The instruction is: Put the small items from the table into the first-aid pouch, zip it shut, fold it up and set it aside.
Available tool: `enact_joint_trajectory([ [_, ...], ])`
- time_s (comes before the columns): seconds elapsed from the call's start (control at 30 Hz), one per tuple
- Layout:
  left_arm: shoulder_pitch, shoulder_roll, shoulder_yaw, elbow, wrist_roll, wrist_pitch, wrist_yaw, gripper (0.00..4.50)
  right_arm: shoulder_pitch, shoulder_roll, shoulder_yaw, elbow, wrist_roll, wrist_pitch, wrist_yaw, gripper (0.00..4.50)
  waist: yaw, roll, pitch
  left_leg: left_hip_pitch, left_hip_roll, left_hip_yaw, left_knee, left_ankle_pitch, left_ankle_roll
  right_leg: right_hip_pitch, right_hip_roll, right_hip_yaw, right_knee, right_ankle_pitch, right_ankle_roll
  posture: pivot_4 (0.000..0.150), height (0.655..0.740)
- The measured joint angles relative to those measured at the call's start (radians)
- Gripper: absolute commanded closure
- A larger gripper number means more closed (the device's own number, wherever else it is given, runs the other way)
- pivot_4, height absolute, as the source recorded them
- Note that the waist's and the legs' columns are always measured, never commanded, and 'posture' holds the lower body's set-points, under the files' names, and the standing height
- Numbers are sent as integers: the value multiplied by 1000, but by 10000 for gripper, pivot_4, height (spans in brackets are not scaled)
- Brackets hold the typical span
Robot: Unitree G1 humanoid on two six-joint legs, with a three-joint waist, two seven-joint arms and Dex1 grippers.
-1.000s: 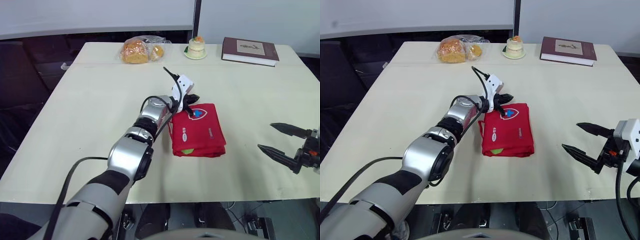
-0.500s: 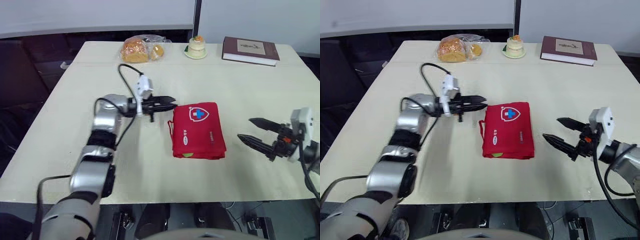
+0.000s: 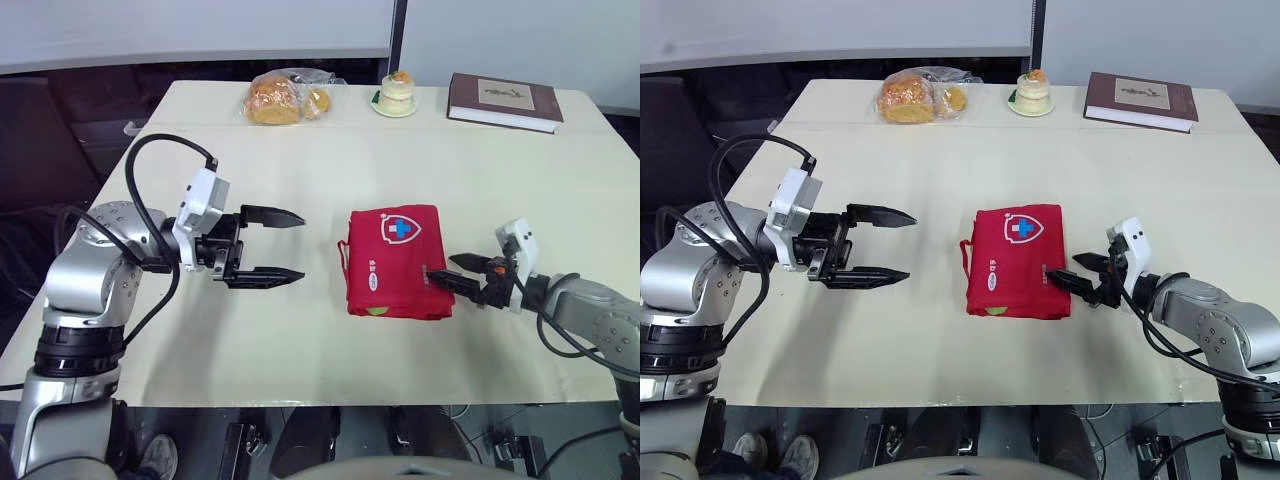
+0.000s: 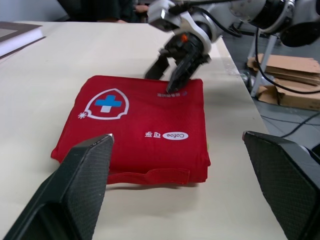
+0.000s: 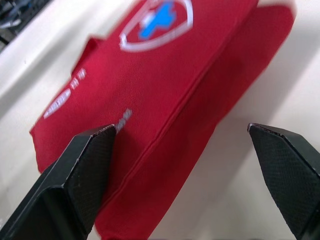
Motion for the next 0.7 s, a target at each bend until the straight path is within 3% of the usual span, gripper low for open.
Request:
enact_joint_trajectory([
  [0.03, 10, 6, 17, -23, -13, 18, 17, 530, 3, 1, 19, 1, -1, 27, -5, 0, -1, 0, 0, 0, 0, 0, 0, 0, 0, 0, 0, 0, 0, 0, 0, 1500, 7289],
  [0.13, 22, 19, 36, -71, -47, 44, 46, 0, 9, 28, 38, 7, 10, 77, -12, 6519, -3, 0, 0, 1, 0, 1, 0, 0, 0, 0, 1, 1, 0, 0, 0, 1500, 7289],
  [0.17, 30, 24, 41, -86, -58, 53, 55, 0, 8, 45, 38, 8, 18, 89, -18, 10610, -3, 0, 0, 1, 0, 1, 0, 0, 0, 0, 1, 1, 0, 0, 0, 1500, 7289],
  [0.23, 37, 26, 45, -101, -76, 60, 70, 0, 8, 70, 37, 11, 32, 104, -28, 23323, -3, 0, 0, 1, 0, 1, 0, 0, 0, 0, 1, 1, 0, 0, 0, 1500, 7289],
  [0.27, 39, 27, 45, -102, -78, 61, 74, 0, 7, 71, 33, 12, 34, 109, -29, 25432, -3, 0, 0, 1, 0, 1, 0, 0, 0, 0, 1, 1, 0, 0, 0, 1500, 7289],
  [0.3, 43, 29, 45, -105, -79, 63, 79, 0, 6, 74, 24, 12, 39, 114, -32, 31855, -3, 0, 0, 1, 0, 1, 0, 0, 0, 0, 1, 1, 0, 0, 0, 1500, 7289],
  [0.43, 35, 24, 41, -105, -79, 64, 105, 0, -12, 138, -39, 41, 77, 133, -84, 44875, -3, 0, 0, 1, 0, 2, 0, 0, 0, 0, 1, 1, 0, 0, 0, 1500, 7289],
  [0.7, -59, -31, 19, -87, -96, 58, 167, 0, -152, 278, -275, 210, 75, 39, -326, 44875, -4, 1, 1, 0, -1, 3, 0, 0, 0, -1, 1, 3, 0, 0, 0, 1500, 7289],
])
